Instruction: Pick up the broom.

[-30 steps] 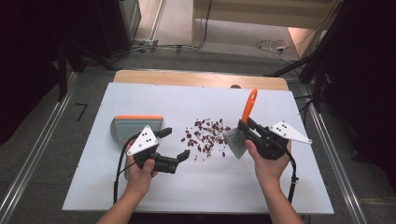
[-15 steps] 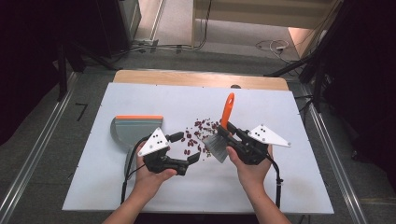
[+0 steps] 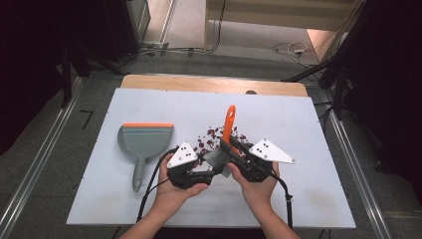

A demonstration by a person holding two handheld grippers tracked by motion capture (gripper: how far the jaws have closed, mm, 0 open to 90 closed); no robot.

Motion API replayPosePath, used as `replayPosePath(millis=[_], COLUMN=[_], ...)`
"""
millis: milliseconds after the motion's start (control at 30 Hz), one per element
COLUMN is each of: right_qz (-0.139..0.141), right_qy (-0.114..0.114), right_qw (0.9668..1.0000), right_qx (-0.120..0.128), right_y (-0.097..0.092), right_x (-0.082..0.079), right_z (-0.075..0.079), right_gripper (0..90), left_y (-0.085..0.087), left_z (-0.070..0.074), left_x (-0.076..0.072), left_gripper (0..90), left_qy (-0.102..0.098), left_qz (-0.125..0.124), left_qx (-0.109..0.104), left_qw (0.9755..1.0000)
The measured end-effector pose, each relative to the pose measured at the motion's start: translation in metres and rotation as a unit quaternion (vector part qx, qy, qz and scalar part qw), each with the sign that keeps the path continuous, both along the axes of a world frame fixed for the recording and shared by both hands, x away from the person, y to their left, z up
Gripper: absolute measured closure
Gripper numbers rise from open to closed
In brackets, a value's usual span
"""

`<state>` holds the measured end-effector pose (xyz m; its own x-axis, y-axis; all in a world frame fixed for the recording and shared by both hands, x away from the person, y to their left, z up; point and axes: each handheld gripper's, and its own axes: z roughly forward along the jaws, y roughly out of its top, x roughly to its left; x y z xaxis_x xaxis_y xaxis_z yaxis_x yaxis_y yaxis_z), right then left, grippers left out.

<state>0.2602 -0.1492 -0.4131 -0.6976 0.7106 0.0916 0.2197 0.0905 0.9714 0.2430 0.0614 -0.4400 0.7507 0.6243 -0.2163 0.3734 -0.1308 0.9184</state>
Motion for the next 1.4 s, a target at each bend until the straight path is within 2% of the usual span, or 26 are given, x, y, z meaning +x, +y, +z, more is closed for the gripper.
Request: replayPosePath(millis=[133, 300, 400, 467, 533, 700, 733, 867, 1000, 1067, 1133, 1233, 1333, 1400], right_qz=[-0.004, -0.009, -0.007, -0.005, 0.002, 0.007, 0.010, 0.051, 0.077, 0.091, 0.104, 0.125, 0.145, 0.164], right_qy=[-0.001, 0.001, 0.000, -0.001, 0.002, 0.004, 0.001, 0.005, 0.006, 0.010, 0.009, 0.012, 0.012, 0.013], right_qw=[1.0000, 0.9999, 0.9999, 1.0000, 1.0000, 0.9999, 0.9999, 0.9986, 0.9970, 0.9958, 0.9946, 0.9921, 0.9894, 0.9863], right_qx=[0.006, 0.010, 0.008, 0.007, 0.007, -0.006, -0.007, 0.007, 0.004, 0.006, 0.003, 0.000, -0.008, -0.004], right_y=[0.001, 0.003, 0.005, 0.005, 0.005, 0.008, 0.007, 0.003, -0.003, -0.008, -0.012, -0.019, -0.024, -0.027], right_x=[-0.001, -0.003, -0.005, -0.004, -0.003, -0.001, 0.000, 0.005, 0.009, 0.011, 0.013, 0.016, 0.021, 0.024], right_z=[0.000, -0.001, -0.002, -0.002, -0.002, -0.003, -0.003, -0.001, 0.003, 0.004, 0.006, 0.008, 0.008, 0.006], right_gripper=[68.9, 68.9, 68.9, 68.8, 68.7, 67.3, 64.3, 52.0, 46.6, 45.3, 44.3, 42.9, 44.4, 47.4], left_y=[-0.004, -0.010, -0.010, -0.008, -0.007, -0.002, -0.001, 0.006, 0.014, 0.019, 0.027, 0.031, 0.040, 0.041], left_z=[-0.003, -0.007, -0.007, -0.007, -0.007, -0.009, -0.009, -0.006, -0.005, -0.003, -0.002, -0.002, -0.001, -0.001], left_x=[0.001, 0.001, 0.001, 0.002, 0.001, 0.005, 0.006, 0.009, 0.012, 0.014, 0.015, 0.017, 0.020, 0.020], left_gripper=[55.5, 65.1, 75.9, 81.7, 84.4, 86.0, 86.1, 86.3, 86.5, 86.5, 86.4, 86.4, 86.4, 86.4], left_qy=[0.007, 0.019, 0.019, 0.019, 0.012, 0.022, 0.022, 0.023, 0.020, 0.017, 0.009, 0.009, 0.001, -0.001], left_qz=[0.014, 0.015, 0.022, 0.018, 0.018, 0.005, 0.001, -0.010, -0.017, -0.026, -0.048, -0.058, -0.093, -0.101], left_qx=[0.008, 0.012, 0.012, 0.012, 0.021, 0.017, 0.015, 0.010, 0.008, 0.005, 0.004, 0.004, 0.002, 0.003], left_qw=[0.9998, 0.9996, 0.9995, 0.9996, 0.9995, 0.9996, 0.9996, 0.9996, 0.9996, 0.9995, 0.9988, 0.9983, 0.9957, 0.9949])
